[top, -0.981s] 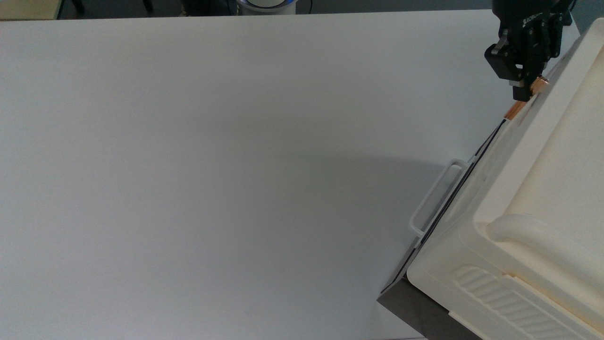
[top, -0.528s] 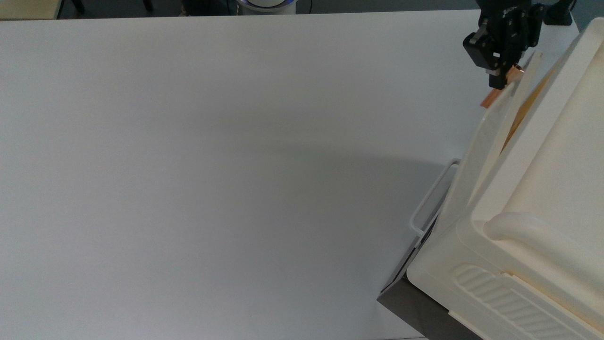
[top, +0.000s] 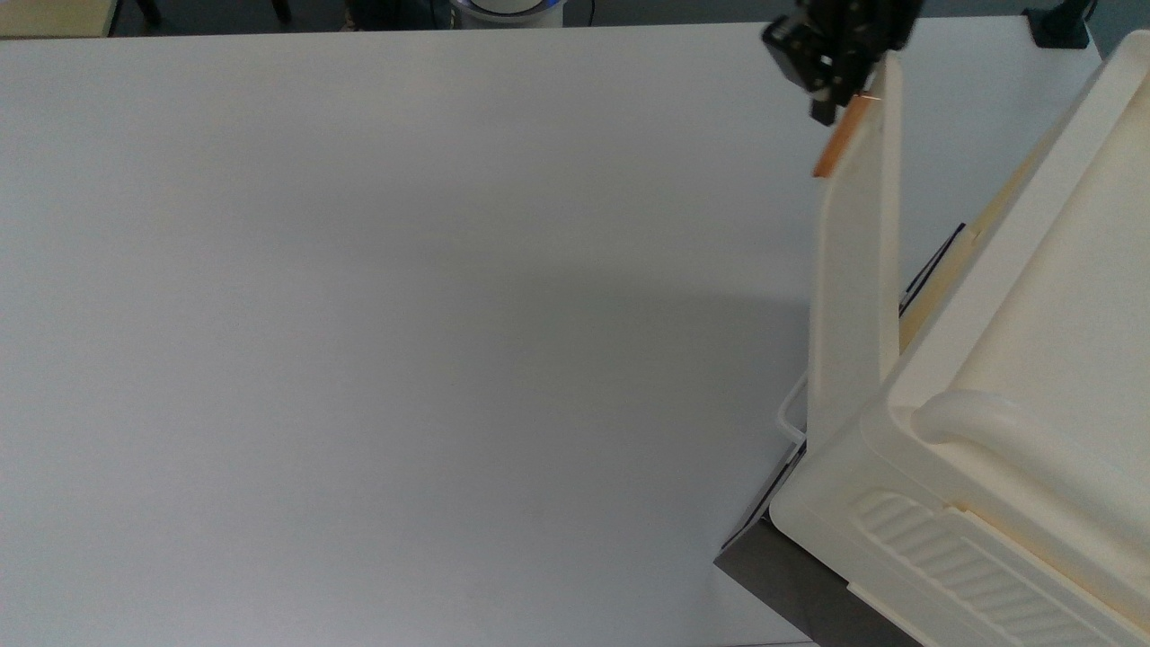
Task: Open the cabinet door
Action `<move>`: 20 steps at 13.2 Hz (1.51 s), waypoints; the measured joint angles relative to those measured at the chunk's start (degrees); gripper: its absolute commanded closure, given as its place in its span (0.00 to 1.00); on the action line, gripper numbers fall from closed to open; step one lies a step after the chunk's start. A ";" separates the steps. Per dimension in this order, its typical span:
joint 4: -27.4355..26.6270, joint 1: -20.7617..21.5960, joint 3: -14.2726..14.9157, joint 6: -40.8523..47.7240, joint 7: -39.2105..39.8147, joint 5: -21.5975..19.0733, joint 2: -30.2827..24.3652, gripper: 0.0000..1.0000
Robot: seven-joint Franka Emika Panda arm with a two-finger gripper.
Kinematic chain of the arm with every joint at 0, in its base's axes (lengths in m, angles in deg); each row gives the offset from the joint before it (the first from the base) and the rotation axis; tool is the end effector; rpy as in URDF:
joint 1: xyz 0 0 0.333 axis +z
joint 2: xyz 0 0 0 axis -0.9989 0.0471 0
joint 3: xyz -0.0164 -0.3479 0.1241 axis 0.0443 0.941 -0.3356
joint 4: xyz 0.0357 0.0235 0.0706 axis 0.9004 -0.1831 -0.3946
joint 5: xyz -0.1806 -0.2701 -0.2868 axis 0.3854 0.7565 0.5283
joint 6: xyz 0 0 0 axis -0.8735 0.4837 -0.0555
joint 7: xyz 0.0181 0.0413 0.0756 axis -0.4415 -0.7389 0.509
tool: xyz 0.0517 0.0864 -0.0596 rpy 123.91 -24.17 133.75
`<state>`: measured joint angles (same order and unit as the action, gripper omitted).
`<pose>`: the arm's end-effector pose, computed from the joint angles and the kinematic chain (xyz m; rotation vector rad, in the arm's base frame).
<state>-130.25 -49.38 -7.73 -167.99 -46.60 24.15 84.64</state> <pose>0.6462 0.2929 0.6895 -2.9019 -0.8462 -0.4695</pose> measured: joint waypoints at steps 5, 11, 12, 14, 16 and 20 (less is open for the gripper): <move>-0.86 -9.68 2.01 13.26 0.65 2.70 -5.93 0.00; -4.00 -24.76 3.59 17.99 0.18 6.15 -6.91 0.00; -4.54 -25.94 3.59 17.99 -0.92 6.42 -7.09 0.00; -6.03 -27.24 3.58 18.00 -3.07 6.51 -7.66 0.00; -7.76 -27.31 3.38 18.00 -4.11 6.52 -8.68 0.00; -9.17 -28.05 2.69 16.58 -5.31 6.69 -10.34 0.00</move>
<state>-139.41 -77.43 -5.04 -151.41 -51.91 30.85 74.30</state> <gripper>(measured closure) 0.000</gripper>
